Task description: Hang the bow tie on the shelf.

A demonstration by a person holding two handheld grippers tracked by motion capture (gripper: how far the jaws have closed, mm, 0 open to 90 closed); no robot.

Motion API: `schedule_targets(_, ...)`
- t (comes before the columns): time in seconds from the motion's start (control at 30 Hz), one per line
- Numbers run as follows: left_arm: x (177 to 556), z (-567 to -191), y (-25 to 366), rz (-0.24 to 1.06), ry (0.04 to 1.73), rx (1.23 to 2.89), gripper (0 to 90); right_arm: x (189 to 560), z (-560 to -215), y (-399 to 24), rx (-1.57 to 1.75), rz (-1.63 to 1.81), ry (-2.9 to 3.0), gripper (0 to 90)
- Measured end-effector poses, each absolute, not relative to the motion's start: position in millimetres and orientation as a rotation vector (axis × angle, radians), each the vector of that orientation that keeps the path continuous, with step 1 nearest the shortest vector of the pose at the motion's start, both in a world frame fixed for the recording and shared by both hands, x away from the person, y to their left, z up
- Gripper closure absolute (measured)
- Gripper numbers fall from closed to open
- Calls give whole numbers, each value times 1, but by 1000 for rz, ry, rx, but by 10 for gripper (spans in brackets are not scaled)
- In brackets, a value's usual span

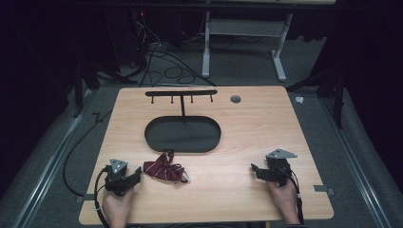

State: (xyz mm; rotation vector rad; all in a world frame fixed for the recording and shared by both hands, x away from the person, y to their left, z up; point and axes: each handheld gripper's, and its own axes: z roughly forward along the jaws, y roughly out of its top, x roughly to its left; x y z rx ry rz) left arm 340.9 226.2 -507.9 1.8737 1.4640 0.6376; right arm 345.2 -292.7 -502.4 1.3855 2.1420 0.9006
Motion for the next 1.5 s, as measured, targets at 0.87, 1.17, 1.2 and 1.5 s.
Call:
schedule_targets(0.87,341,-508,226,637,1464,1871,413,346,-502,-293,1384,899,2141,280)
schedule_targets(1.17,341,-508,227,623,1461,1867,407,346,-502,-293,1384,899,2141,279)
schedule_targets(1.2,341,-508,227,623,1461,1867,407,346,-502,-293,1384,899,2141,279)
schedule_targets(1.5,341,-508,225,639,1466,1873,405,346,-502,-293,1384,899,2142,278)
